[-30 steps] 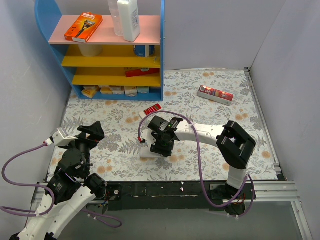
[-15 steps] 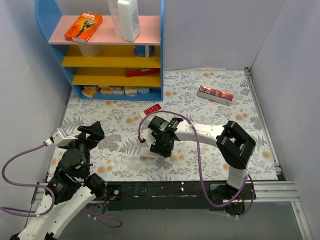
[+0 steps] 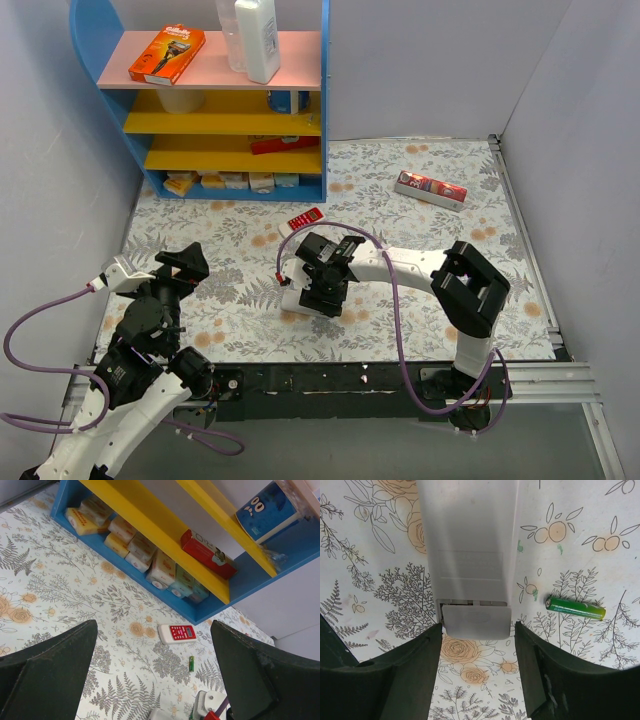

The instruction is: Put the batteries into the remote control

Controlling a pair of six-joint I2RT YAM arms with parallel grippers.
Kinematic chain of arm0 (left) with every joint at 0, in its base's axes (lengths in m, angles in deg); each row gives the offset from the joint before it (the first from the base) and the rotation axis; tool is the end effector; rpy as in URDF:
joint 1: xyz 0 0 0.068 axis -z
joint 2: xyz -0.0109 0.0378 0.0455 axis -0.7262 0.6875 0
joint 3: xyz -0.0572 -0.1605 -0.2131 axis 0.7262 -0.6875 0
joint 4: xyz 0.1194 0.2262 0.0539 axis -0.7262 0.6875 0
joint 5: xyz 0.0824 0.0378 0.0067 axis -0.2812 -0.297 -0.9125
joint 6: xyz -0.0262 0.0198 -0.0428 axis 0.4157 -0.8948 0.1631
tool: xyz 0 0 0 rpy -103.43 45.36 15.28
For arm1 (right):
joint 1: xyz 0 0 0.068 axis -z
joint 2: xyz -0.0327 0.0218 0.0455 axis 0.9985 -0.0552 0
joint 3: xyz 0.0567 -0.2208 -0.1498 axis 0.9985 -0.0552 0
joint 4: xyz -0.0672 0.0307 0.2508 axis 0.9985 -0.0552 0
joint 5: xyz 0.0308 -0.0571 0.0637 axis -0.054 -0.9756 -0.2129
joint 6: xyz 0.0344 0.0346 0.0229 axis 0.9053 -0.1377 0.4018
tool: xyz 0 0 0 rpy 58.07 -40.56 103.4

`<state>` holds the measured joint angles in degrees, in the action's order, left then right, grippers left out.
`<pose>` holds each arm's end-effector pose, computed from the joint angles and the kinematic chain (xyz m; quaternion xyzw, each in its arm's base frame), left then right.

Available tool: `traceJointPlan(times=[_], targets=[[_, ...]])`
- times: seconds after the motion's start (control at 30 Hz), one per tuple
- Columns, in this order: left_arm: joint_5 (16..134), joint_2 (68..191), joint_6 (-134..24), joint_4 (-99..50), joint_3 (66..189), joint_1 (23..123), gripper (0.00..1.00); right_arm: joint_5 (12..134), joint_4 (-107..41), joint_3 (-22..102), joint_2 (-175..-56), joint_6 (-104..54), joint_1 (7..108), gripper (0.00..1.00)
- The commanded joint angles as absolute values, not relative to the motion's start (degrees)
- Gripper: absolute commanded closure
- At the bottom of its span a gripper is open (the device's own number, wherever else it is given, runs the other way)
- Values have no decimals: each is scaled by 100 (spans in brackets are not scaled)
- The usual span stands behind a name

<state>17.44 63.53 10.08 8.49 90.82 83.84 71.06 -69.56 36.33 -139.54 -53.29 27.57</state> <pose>0.0568 -0.0093 0.3098 -0.4880 0.5407 -0.3443 0.5924 0.1826 0.3134 0.1818 -0.6438 0.7448 0.0983 0.1453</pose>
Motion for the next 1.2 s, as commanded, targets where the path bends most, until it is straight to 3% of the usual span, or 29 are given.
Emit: traceJointPlan(times=[0.0, 0.43, 0.83, 1.17], targets=[[1692, 6471, 939, 821, 9047, 8365, 2, 7222, -7014, 3802, -13916, -5289, 2724, 33], [1727, 6497, 939, 820, 9047, 8357, 2, 7372, -6979, 3864, -13618, -5228, 2724, 23], [1912, 6725, 957, 821, 9038, 8357, 2, 7328, -6690, 3776, -13258, -4947, 2742, 19], [3589, 8297, 1308, 803, 9205, 8365, 2, 6407, -5486, 2362, -11624, -2795, 3515, 14]])
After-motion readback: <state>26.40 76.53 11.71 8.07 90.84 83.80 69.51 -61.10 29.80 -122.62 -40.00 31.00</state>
